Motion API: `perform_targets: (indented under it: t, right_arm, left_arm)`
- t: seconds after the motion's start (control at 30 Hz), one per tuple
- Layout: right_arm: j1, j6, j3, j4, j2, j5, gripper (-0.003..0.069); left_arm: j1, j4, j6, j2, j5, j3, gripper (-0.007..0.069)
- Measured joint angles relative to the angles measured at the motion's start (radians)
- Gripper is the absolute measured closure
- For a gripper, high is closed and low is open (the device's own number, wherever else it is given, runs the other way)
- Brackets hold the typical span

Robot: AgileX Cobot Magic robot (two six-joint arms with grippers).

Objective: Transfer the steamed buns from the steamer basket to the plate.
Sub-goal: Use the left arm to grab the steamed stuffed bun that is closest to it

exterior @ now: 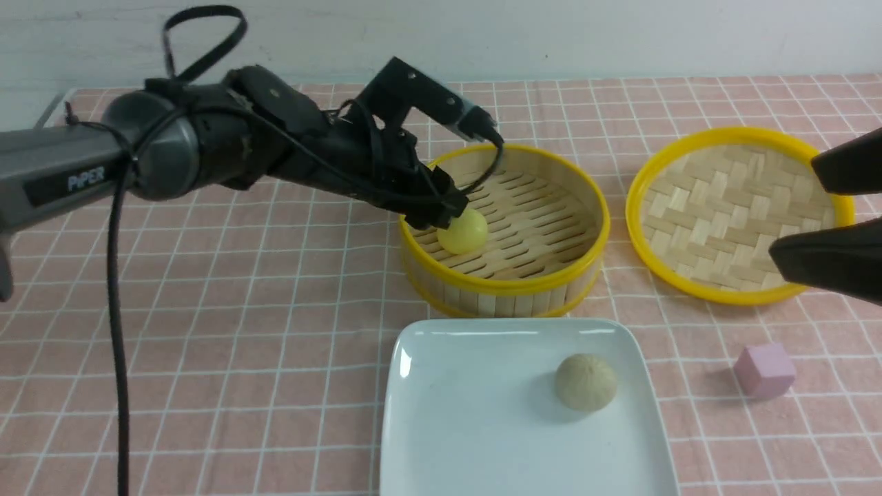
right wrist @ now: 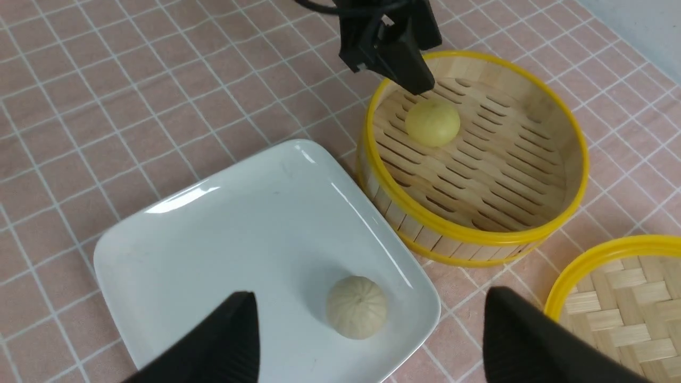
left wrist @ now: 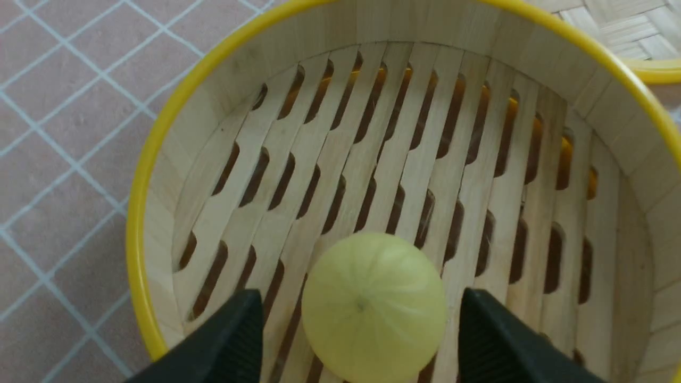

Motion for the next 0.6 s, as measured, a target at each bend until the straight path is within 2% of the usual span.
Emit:
perform_targets:
  t: [0.2,0.53,0.6]
  right_arm:
    - [0.0,0.0,0.0,-0.001,0.0,0.019,0.0111]
    - [0.0,0.0,0.0,-0.007,0.0,0.036,0.0111]
    - [0.0,0.0,0.0,-0.007,0.0,0.036,0.0118]
  left_arm:
    - [-0.05,0.06,0.0,0.045,-0.112,0.0,0.013]
    - [-0.056,0.08,0.011,0.11,-0.17,-0.001,0.0134]
    - [-0.057,0.08,0.025,0.122,-0.187,-0.002,0.0171]
